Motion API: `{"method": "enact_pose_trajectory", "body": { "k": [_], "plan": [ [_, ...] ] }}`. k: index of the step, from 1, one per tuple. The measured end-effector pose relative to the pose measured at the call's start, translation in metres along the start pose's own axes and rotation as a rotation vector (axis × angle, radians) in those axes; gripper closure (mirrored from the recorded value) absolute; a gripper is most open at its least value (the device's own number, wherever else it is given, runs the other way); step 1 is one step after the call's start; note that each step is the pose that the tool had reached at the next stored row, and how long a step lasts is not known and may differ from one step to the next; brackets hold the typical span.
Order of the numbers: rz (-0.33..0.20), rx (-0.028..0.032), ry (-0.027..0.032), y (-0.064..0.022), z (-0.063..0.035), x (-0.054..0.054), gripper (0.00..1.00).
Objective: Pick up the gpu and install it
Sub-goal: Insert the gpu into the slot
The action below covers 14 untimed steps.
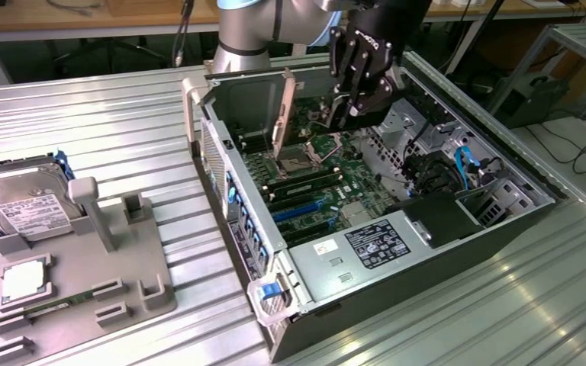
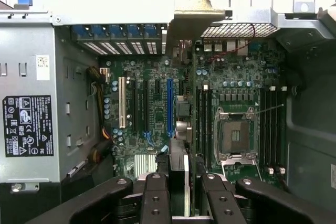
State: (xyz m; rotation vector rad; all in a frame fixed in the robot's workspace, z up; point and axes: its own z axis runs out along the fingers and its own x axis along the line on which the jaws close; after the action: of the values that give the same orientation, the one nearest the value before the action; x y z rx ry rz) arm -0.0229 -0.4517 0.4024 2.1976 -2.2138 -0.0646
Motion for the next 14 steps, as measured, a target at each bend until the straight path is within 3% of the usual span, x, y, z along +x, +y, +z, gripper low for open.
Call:
{"method": "enact_pose_trajectory", "body": {
  "k": [14],
  "plan": [
    [0.001, 0.0000, -0.0025, -0.0005, 0.0103, 0.0002, 0.72]
  ]
}}
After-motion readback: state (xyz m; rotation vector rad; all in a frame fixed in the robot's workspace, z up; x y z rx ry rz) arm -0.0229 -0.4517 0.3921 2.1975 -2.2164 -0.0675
